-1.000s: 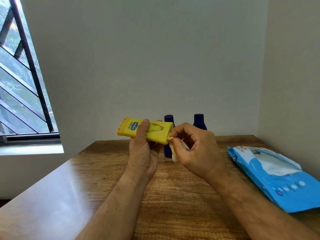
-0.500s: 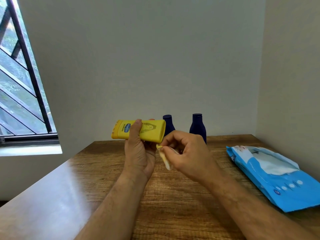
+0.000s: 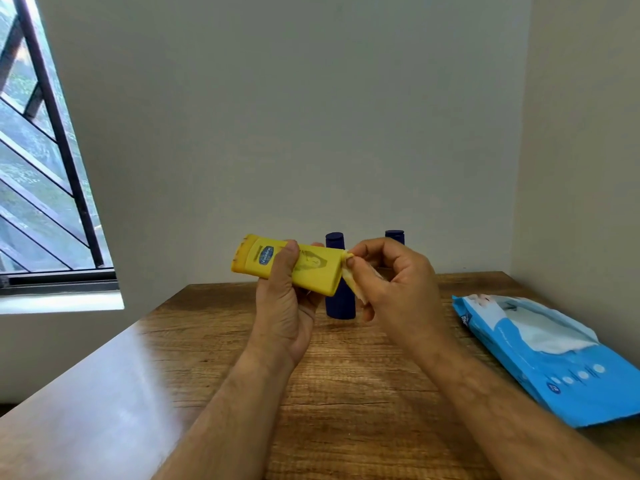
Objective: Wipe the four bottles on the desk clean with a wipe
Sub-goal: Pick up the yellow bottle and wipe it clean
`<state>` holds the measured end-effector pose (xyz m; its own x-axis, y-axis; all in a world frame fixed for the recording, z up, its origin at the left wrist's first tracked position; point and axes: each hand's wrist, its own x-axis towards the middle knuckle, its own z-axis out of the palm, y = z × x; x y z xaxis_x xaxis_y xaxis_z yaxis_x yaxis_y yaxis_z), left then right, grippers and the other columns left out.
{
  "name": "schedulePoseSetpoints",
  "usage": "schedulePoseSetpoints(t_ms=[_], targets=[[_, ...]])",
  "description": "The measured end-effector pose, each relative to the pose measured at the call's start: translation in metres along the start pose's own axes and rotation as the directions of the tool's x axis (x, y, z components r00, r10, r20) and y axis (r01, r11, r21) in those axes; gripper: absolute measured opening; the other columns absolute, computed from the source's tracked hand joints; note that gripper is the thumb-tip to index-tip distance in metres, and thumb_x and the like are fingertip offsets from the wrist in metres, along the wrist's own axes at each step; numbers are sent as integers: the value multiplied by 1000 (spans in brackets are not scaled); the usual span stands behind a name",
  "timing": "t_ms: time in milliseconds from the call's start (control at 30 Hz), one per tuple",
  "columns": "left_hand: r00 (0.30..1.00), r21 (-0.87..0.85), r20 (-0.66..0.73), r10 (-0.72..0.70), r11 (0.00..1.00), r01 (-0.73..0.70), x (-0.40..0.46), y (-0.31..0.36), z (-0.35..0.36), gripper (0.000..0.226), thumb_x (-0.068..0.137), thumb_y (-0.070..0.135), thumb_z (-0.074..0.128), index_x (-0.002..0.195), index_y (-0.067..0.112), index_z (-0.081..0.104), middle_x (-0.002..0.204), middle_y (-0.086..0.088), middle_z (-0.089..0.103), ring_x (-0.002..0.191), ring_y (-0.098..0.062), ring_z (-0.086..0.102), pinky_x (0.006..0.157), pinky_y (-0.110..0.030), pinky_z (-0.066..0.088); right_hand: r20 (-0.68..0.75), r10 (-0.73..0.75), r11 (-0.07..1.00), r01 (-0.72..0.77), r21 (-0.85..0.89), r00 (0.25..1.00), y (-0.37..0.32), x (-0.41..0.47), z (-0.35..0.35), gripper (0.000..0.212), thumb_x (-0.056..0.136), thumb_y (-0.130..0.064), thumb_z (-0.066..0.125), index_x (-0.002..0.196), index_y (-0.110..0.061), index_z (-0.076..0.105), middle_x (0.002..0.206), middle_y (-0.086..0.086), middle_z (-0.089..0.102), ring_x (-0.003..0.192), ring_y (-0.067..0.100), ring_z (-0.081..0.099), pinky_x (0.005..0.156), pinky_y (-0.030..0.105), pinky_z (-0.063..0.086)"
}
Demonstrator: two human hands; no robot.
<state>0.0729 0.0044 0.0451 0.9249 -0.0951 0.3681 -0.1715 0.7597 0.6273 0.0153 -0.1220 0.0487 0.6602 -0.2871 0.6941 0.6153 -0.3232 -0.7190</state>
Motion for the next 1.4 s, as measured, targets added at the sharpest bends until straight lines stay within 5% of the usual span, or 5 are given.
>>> schedulePoseSetpoints(t_ms=[200,533,833,1200,1400], targets=[[1000,-3,-12,-16,1000,16,6,1,-7,25,83,27,70,104,16,61,97,-10,74,108,-34,66,100,-55,50,225,-3,999,12,-39,974,-3,-6,2,10,86,-11,73,80,-19,70,69,-3,65,50,3,58,44,12,43],[988,-9,98,-117,993,119,-7,-3,5,25,80,25,66,102,13,61,83,-8,75,75,-18,75,66,-30,62,51,-4,1000,3,21,999,1,4,-6,4,93,-16,67,90,-19,69,76,0,69,59,12,65,43,21,49],[992,66,71,-103,993,99,-3,2,3,45,79,36,65,113,7,59,95,-9,76,87,-20,73,91,-41,57,322,258,834,-379,402,911,-1,9,-13,10,90,-1,60,82,-4,66,57,7,59,37,14,48,33,20,40],[901,228,252,-352,927,298,-18,-5,7,47,82,31,50,120,3,52,73,-15,57,45,-17,44,43,-21,34,72,171,970,-181,163,983,4,9,-3,4,92,-18,68,91,-14,69,73,12,67,45,19,58,39,27,47],[918,234,221,-330,931,279,-13,-5,0,62,80,34,52,132,1,57,128,-39,57,94,-43,57,69,-43,44,259,165,977,-193,88,952,-3,2,-9,4,90,-9,69,87,-10,66,68,5,69,49,23,69,36,23,46]])
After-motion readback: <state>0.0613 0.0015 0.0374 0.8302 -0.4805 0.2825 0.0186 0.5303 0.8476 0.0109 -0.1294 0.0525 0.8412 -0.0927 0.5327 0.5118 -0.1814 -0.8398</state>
